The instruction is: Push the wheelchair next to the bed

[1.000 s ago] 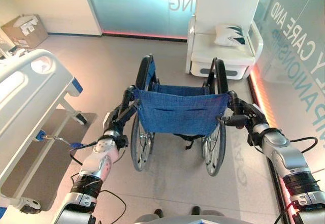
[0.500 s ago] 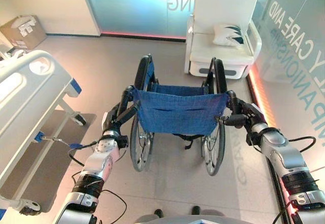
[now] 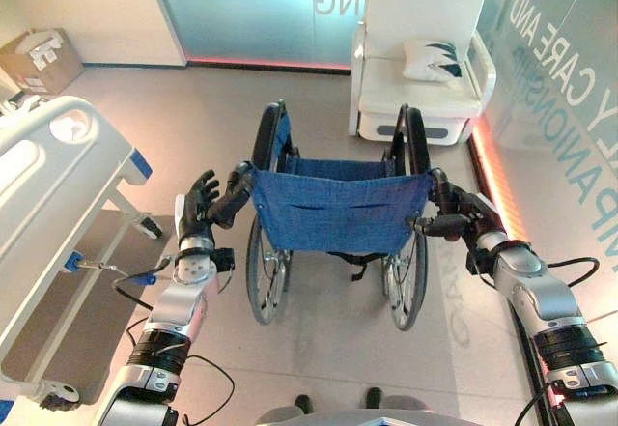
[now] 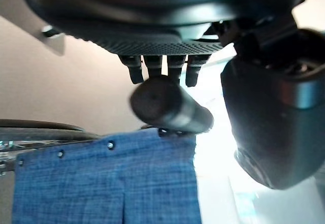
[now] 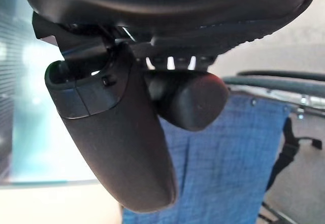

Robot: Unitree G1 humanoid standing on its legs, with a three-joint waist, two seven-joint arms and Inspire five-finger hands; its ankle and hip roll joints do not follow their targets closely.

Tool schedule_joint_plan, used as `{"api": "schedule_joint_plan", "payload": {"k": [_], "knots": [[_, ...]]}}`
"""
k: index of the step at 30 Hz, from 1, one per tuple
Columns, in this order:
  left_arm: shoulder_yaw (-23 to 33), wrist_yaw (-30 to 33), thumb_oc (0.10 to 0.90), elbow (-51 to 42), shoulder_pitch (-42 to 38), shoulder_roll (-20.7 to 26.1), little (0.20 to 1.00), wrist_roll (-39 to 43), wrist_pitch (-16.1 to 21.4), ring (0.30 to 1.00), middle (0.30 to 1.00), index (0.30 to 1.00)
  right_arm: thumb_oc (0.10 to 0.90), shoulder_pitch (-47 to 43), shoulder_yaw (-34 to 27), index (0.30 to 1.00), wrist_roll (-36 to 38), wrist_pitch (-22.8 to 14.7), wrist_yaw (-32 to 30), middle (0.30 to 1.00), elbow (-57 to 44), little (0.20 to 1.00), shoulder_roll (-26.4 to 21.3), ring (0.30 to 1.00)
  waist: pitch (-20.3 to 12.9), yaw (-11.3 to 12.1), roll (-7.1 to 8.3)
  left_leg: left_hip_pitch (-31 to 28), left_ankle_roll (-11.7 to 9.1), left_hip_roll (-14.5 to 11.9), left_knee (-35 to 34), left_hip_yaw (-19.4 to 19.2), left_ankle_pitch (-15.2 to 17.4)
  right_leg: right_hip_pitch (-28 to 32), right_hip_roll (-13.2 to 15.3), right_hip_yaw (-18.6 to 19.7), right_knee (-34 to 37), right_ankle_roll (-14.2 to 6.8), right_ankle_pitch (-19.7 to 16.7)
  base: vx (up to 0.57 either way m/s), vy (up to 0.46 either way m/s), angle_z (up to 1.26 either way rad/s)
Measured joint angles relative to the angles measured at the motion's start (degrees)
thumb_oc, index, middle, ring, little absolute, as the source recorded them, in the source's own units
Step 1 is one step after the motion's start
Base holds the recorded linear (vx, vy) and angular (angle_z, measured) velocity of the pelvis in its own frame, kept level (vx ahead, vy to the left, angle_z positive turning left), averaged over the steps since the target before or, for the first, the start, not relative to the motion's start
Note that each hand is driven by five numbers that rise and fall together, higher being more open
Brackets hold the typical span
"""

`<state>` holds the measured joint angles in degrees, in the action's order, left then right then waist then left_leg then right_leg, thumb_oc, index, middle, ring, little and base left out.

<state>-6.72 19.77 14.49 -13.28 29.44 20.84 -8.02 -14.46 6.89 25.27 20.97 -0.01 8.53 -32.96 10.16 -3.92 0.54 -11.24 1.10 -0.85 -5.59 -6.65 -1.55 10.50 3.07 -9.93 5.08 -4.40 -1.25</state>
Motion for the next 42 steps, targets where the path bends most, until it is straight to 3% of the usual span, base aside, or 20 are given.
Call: {"api": "schedule_joint_plan", "payload": {"k": [3,11,19,26,31,42], "knots": [[0.06,-1.52,0.8,-0.27,-0.05,0.89,0.9,0.0,-0.46,0.9,0.9,0.9,0.8,-0.01,-0.04,0.9,-0.01,0.01,0.0,0.9,0.0,0.9,0.0,0.9,0.0,0.0,-0.01,0.0,0.0,0.01,0.0,0.02,0.0,0.0,0.02,-0.01,0.0,0.0,0.0,0.0,0.0,0.0],[-0.9,-5.69,0.8,0.44,-0.49,3.09,0.9,0.13,-7.01,0.9,0.9,0.9,0.8,-0.47,0.04,0.9,-0.01,0.97,0.0,0.9,0.01,0.9,-0.04,0.9,0.02,-0.12,-0.05,-0.09,0.0,0.04,0.05,0.05,0.0,0.08,0.03,-0.04,0.0,0.0,0.0,0.0,0.0,0.0],[-3.4,-7.87,0.8,6.46,-5.35,3.11,0.9,0.32,-8.53,0.9,0.9,0.9,0.8,-1.3,0.37,0.9,-0.06,1.42,0.0,0.9,0.14,0.9,-0.06,0.9,0.15,-0.64,-0.52,-0.27,0.0,0.06,0.37,0.01,-0.01,0.29,0.05,-0.08,0.0,0.01,0.0,0.0,0.0,0.0],[-4.2,-6.83,0.8,7.0,-5.51,3.03,0.9,0.32,-7.73,0.9,0.9,0.9,0.8,-1.51,0.53,0.9,-0.07,1.41,0.0,0.9,0.14,0.9,-0.03,0.9,0.13,-0.9,-0.8,-0.55,-0.01,0.07,0.38,-0.04,-0.03,0.28,0.04,-0.03,-0.01,0.02,-0.01,0.0,0.0,0.0],[-4.31,-4.31,0.8,6.94,-5.52,2.67,0.9,0.29,-4.51,0.9,0.9,0.9,0.8,-1.53,0.68,0.9,-0.11,1.28,0.0,0.9,0.15,0.9,0.12,0.9,0.13,-1.02,-0.79,-0.63,-0.01,0.04,0.38,-0.08,-0.03,0.34,0.01,0.02,-0.01,0.02,-0.02,0.0,0.0,0.0],[-4.31,-2.36,0.8,6.93,-5.5,1.85,0.9,0.43,-1.52,0.9,0.9,0.9,0.8,-1.52,0.8,0.9,-0.16,1.23,0.0,0.9,0.2,0.9,0.17,0.9,0.12,-1.01,-0.77,-0.74,-0.01,0.05,0.39,-0.1,-0.03,0.45,-0.04,0.05,-0.01,0.03,-0.02,0.0,0.0,0.0]]}}
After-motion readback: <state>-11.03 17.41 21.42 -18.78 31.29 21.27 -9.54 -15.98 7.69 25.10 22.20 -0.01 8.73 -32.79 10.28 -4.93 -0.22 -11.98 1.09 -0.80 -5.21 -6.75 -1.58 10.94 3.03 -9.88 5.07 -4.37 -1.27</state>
